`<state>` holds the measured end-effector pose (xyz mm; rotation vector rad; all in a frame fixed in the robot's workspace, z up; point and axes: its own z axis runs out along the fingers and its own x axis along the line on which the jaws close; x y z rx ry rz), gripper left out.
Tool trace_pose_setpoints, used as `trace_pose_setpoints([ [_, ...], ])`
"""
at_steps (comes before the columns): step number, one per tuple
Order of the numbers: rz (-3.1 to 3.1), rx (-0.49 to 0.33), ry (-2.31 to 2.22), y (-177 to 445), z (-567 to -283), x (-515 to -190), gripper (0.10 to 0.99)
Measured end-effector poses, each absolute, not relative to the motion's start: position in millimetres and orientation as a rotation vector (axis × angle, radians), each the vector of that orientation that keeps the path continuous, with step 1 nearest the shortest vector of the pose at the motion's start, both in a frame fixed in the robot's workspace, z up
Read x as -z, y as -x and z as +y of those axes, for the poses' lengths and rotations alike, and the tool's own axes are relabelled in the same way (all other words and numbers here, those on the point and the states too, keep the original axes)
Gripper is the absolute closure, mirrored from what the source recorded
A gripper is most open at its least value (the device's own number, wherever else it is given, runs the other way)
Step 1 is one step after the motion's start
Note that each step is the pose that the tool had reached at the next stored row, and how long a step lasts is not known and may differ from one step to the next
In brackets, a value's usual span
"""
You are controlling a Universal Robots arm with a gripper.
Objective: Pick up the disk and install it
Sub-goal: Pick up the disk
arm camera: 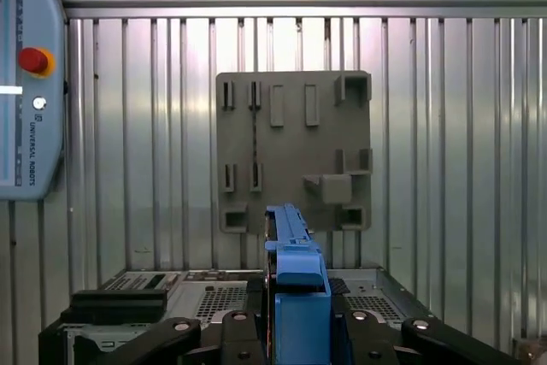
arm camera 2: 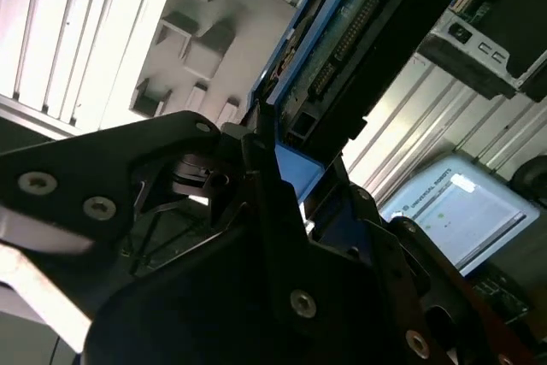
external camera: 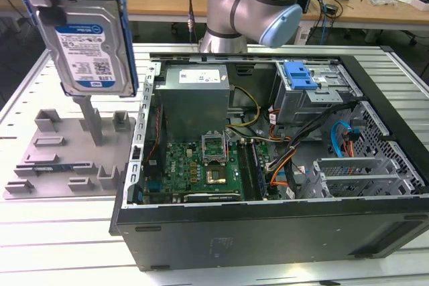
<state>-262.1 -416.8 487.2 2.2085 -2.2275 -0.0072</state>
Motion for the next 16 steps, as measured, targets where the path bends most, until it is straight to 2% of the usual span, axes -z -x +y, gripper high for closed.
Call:
trace_pose_setpoints([
  [16, -2.228, 0.007, -2.209, 186, -454, -487, 0.718],
])
